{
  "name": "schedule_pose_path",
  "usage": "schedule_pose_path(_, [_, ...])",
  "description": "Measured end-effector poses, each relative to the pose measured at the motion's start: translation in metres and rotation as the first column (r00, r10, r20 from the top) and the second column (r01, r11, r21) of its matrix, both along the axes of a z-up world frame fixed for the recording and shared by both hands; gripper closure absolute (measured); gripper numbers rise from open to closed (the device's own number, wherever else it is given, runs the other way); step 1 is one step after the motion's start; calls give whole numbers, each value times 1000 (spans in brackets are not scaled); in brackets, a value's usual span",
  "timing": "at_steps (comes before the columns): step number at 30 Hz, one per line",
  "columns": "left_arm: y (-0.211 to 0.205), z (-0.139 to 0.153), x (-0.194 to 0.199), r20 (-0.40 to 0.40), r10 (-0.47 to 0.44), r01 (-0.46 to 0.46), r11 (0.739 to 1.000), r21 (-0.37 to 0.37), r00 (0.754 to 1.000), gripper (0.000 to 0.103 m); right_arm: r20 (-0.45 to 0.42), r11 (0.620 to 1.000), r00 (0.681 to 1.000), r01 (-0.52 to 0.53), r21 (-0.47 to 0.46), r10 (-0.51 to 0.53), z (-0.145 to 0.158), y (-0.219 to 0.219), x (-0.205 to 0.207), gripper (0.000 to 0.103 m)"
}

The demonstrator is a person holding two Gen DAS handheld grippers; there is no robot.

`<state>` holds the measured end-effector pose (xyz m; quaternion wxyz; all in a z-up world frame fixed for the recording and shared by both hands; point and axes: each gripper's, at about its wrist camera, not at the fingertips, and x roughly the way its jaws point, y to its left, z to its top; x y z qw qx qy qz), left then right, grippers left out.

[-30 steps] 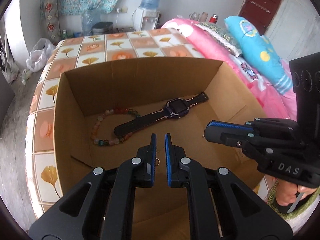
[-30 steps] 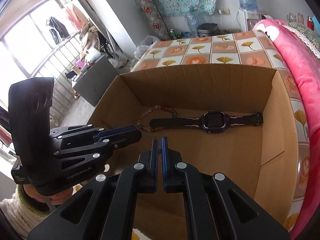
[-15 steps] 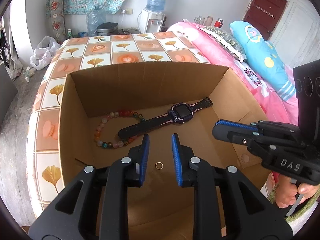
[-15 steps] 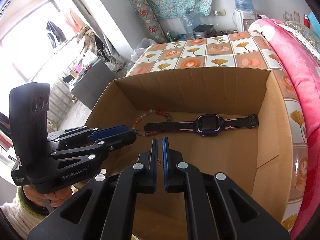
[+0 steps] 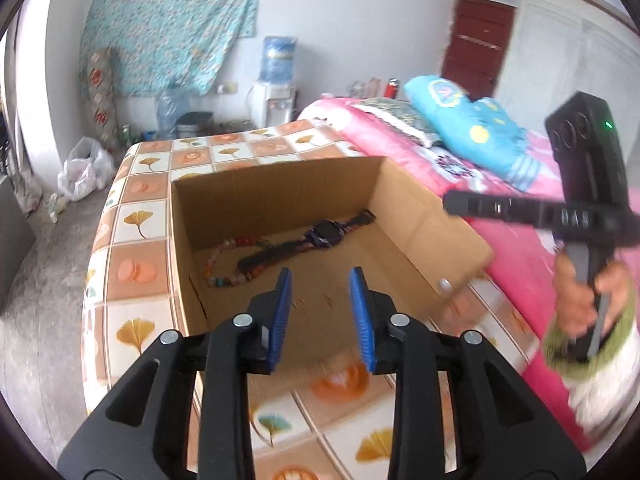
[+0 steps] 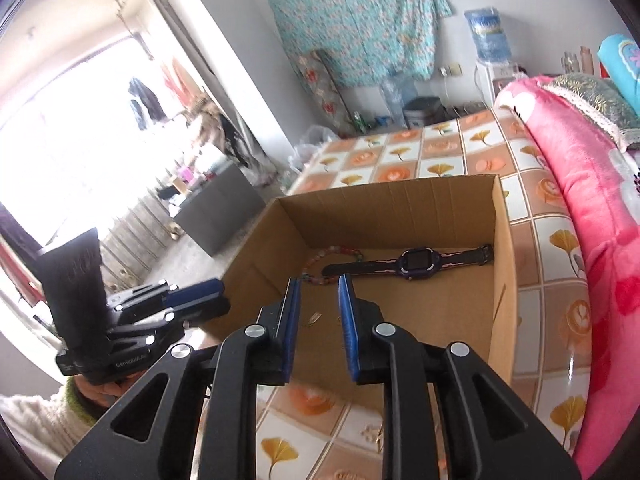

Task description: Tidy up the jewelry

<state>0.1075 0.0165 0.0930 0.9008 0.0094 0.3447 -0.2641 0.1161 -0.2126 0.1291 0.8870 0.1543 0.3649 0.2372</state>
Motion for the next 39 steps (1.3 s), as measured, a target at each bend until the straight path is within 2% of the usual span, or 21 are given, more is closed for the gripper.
schedule_pose_path(7, [9, -25, -55, -5, -51, 51, 997, -52, 999, 73, 1, 1000, 1000, 13, 8, -13, -19, -8, -55, 79])
schedule_pose_path(12, [-4, -59, -71, -64, -72, 70, 997, -38, 995, 73, -103, 998, 992, 66, -7, -67, -58, -10, -71, 79])
schedule_pose_path(15, [-18, -77, -76, -82, -73, 71, 997, -25, 994, 73, -181, 988, 973, 131, -80, -143, -84, -10, -71, 79])
schedule_pose_path(18, [-35, -94, -78, -80, -81, 82, 996, 17, 994, 73, -228, 982, 958, 154, -109, -176, -101, -8, -71, 79])
schedule_pose_path(25, [-69, -117, -67, -60, -126, 132, 986, 98, 990, 73, -246, 974, 950, 153, -167, -191, -118, -2, -60, 80])
schedule_pose_path(30, [-92, -124, -53, -53, -183, 189, 968, 164, 982, 73, -253, 976, 948, 156, -151, -191, -126, -5, -54, 80])
schedule_pose_path(39, [-115, -131, -37, -74, -238, 248, 946, 211, 969, 73, -262, 979, 945, 174, -110, -198, -139, -13, -53, 80])
